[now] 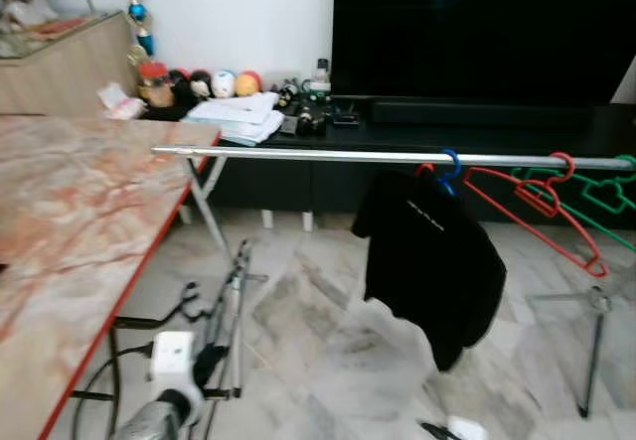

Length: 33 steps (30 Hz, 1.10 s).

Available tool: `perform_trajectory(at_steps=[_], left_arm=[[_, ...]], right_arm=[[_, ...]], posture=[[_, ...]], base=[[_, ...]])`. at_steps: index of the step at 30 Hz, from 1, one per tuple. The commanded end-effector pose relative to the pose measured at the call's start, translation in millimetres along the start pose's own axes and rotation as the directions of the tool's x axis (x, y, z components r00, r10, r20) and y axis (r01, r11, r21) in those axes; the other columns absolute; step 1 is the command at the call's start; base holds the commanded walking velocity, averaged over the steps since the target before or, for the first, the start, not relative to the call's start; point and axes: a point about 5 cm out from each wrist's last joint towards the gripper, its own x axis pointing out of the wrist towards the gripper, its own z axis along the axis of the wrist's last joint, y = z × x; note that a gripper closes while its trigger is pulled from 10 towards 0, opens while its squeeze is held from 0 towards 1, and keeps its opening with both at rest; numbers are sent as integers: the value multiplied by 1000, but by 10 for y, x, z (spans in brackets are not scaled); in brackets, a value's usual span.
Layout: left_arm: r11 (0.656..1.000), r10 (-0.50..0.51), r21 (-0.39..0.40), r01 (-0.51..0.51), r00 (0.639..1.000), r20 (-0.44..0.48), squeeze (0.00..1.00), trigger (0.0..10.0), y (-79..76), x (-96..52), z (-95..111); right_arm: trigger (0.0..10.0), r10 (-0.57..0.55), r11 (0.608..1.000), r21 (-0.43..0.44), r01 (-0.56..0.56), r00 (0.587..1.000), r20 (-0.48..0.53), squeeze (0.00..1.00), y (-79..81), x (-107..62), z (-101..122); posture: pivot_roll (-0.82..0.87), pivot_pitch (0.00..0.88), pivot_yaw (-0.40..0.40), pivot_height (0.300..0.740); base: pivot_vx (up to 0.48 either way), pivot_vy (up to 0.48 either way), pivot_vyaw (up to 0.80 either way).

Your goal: Hang hanger

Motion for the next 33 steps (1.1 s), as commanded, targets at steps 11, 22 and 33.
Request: perform_trajectory(at_steps=[11, 22, 33], left_arm=[[999, -41, 21, 41, 999, 23, 0, 10000, -77, 90, 133], [981, -158, 108, 162, 987, -40, 0, 10000, -208, 161, 167], [899, -272, 314, 306, 951, -146, 0, 10000, -327, 299, 269]], right_arm=[[10000, -19, 1000, -5, 19, 999, -27, 0, -106, -16, -52], [10000, 2, 1000, -11, -3, 1000, -25, 0, -94, -9, -24], [10000, 25, 999, -34, -26, 999, -29, 0, -73, -2, -3]], posture=[[31, 55, 44, 740], [31, 73, 41, 740], [31, 82, 43, 740]], base=[[480, 0, -350], [356, 0, 0], [0, 0, 0]])
